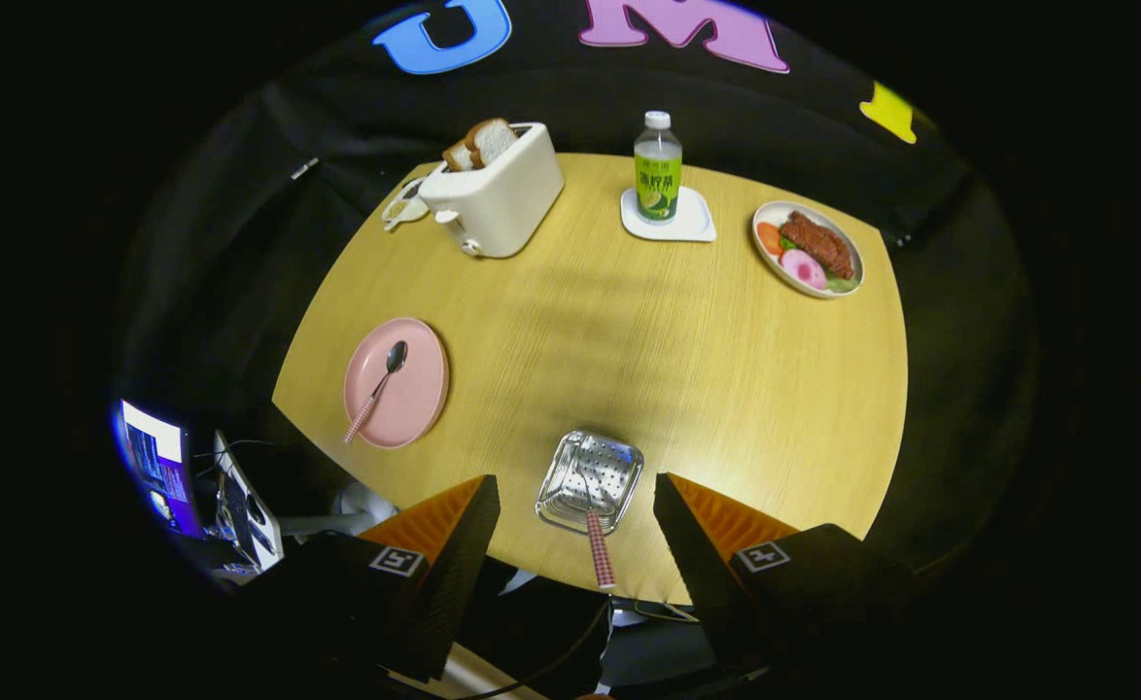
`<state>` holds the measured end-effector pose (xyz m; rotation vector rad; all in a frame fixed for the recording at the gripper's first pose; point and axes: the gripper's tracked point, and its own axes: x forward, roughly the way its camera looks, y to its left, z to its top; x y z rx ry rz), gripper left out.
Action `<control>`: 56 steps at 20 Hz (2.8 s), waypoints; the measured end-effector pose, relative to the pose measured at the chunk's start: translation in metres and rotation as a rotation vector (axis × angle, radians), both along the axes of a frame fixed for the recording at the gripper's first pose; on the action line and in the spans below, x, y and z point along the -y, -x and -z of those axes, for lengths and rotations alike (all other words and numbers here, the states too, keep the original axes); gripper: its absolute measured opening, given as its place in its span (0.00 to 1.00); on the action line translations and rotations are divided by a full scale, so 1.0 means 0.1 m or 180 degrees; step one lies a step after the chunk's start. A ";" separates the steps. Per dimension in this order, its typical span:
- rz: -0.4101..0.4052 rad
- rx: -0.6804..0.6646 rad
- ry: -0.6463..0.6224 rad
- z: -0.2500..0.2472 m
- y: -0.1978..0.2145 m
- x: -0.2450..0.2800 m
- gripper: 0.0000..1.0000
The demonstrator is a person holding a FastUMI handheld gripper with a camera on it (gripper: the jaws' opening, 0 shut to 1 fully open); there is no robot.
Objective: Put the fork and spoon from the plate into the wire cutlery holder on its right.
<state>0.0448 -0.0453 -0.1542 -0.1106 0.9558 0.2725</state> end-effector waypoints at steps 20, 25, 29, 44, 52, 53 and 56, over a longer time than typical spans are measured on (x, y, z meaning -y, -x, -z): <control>-0.0240 0.0848 -0.0354 0.26 0.25 -1.94 1.00; -0.0358 0.0380 -0.0371 0.74 0.23 -2.39 1.00; -0.0340 0.0054 -0.0324 1.14 0.15 -2.67 1.00; -0.0142 -0.0540 -0.0004 2.14 -0.09 -3.13 0.99; -0.0123 -0.0645 0.0060 2.30 -0.08 -3.17 0.82; -0.0126 -0.0672 0.0075 2.32 -0.07 -3.17 0.75; -0.0088 -0.0729 0.0121 2.38 -0.10 -3.13 0.48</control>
